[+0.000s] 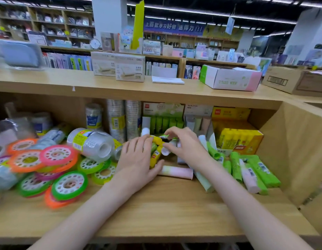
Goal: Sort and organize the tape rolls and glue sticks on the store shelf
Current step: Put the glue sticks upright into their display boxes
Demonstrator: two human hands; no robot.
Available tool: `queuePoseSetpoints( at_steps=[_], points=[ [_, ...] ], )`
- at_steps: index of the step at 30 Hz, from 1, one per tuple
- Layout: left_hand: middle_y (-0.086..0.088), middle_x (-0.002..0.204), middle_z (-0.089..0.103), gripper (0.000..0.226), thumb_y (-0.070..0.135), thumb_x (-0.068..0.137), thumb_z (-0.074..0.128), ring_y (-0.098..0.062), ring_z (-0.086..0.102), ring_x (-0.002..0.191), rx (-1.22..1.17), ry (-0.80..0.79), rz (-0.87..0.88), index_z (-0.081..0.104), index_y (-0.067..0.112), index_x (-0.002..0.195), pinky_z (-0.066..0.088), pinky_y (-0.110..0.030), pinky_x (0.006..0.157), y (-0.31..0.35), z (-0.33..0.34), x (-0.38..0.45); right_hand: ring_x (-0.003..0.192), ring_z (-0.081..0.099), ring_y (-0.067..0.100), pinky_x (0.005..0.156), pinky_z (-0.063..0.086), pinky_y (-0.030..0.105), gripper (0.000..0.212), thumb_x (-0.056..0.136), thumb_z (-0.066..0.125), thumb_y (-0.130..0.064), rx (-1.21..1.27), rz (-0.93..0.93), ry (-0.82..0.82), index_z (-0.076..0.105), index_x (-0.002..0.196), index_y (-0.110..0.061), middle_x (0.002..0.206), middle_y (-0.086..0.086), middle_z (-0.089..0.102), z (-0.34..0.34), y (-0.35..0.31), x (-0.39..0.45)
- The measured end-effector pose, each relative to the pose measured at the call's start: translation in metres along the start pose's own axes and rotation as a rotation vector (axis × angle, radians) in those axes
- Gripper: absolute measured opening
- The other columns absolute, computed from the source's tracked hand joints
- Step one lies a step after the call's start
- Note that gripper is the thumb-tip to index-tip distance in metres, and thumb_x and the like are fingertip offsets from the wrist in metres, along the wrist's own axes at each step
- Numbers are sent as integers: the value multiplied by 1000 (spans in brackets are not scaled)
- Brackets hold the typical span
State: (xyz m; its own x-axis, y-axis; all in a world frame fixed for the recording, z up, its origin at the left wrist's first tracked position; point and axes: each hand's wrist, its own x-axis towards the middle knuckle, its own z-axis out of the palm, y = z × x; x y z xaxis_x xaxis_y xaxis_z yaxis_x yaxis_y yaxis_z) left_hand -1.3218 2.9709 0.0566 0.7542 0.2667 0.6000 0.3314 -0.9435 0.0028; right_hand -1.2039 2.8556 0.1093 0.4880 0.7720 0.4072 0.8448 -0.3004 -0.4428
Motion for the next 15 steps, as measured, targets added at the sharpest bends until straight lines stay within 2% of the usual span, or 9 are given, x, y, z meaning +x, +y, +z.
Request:
queuePoseSetpoints(
  at_steps=[2,5,8,10,12,14,15],
  points=[
    [-10,115,62,67,53,78,38,-28,61,99,-15,-13,-17,59,2,117,49,-37,82,1,0,-1,110,41,18,91,35,32,30,89,58,-35,-96,42,-24,55,116,-22,106,-4,64,10,-5,11],
    [-8,104,66,68,53,76,37,-26,64,90,13,-33,-63,60,2,114,52,-36,74,3,-2,3,111,39,18,86,24,31,30,89,56,-37,-148,85,-42,53,117,-29,103,-5,66,18,-11,23],
    [-5,111,62,72,56,78,32,-25,60,98,-10,-77,-119,53,4,123,48,-40,83,7,-4,6,108,41,20,81,21,29,19,87,58,-28,-123,123,16,58,105,-27,96,-1,64,24,-12,25],
    [-5,113,61,72,57,79,31,-25,59,100,-13,-93,-128,52,5,125,46,-41,85,6,-3,6,105,43,23,84,27,31,16,83,58,-20,-70,145,163,61,99,-23,90,2,61,20,-7,19],
    [-6,108,65,66,54,77,34,-26,63,93,24,-73,-86,62,6,113,47,-40,81,5,-1,4,91,52,22,80,40,31,16,79,61,-12,101,140,318,61,93,-18,79,2,60,5,0,11],
    [-7,110,65,57,50,78,37,-28,63,96,9,-38,-7,65,9,106,38,-39,86,6,3,4,69,55,14,64,43,21,17,76,62,-5,253,173,395,57,86,-17,72,-3,57,-14,9,1],
    [-7,112,64,53,48,79,38,-29,62,98,-8,-18,41,65,10,104,33,-39,86,8,4,4,64,55,11,60,43,19,20,75,62,-1,330,204,410,54,83,-18,72,-5,56,-23,14,-4]
  ],
)
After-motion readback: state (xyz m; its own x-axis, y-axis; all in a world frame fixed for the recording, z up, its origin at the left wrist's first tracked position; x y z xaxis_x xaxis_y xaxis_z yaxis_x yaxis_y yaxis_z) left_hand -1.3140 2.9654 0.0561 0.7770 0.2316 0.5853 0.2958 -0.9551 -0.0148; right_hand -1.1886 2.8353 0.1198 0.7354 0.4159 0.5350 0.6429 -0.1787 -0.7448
